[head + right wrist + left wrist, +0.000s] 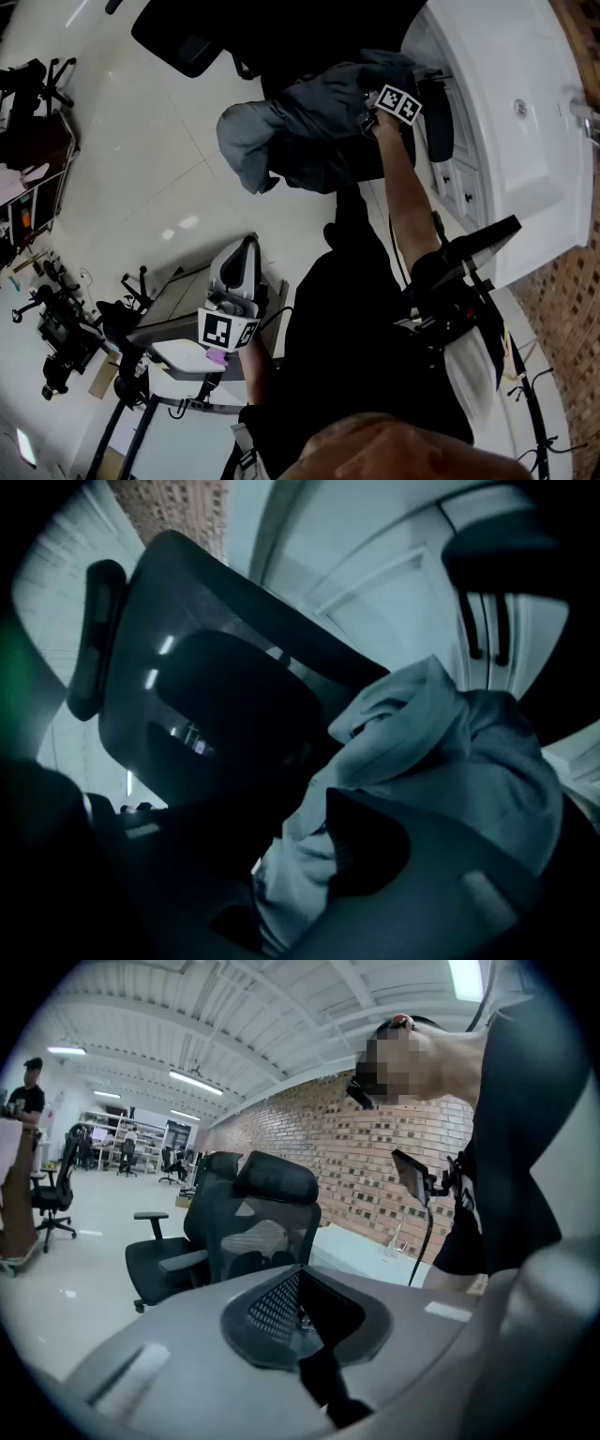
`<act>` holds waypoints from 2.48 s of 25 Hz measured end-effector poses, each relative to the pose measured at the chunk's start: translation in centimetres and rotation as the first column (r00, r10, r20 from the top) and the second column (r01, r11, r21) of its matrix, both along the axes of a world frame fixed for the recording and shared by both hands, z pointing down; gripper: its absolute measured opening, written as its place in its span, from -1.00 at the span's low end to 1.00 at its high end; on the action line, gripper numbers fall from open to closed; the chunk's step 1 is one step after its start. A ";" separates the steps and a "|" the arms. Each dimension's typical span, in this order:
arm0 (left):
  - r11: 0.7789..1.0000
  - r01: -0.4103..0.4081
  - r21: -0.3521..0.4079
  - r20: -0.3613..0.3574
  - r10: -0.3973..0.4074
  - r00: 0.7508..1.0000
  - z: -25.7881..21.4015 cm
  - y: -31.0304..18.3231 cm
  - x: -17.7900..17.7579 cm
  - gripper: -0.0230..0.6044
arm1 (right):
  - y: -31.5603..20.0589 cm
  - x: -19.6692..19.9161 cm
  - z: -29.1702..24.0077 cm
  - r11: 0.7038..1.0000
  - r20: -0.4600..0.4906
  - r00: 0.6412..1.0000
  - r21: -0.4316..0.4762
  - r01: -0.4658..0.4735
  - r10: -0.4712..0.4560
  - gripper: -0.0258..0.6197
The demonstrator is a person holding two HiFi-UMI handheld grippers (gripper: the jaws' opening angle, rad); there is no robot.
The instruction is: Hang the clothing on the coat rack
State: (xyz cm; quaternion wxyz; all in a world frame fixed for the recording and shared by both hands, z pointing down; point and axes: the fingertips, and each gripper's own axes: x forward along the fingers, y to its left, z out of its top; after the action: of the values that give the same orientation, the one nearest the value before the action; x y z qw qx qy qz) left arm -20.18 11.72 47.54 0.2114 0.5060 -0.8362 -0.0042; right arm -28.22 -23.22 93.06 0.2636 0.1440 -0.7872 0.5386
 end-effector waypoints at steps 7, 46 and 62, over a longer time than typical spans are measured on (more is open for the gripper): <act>0.998 -0.039 0.051 -0.042 0.042 0.998 2.6 -6.5 -4.0 -0.92 | -4.2 -3.7 5.6 0.982 -0.089 0.987 -0.125 -0.145 0.134 -0.82; 0.688 -0.709 -0.153 -0.303 0.651 0.696 23.6 -13.3 -5.9 -0.92 | 8.4 16.3 -36.2 0.903 0.491 0.799 0.405 0.144 -0.348 -0.85; -0.225 -0.686 -0.692 -0.385 0.919 0.087 29.4 -10.6 -10.6 -0.06 | 12.1 15.9 -38.5 0.884 0.444 0.849 0.464 0.057 -0.288 -0.85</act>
State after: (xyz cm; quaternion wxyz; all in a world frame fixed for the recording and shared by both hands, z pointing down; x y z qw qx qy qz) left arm -30.78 1.14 76.98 0.2265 0.7720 -0.2040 0.5578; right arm -12.36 -11.08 54.59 0.0603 -0.0188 -0.9378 0.3415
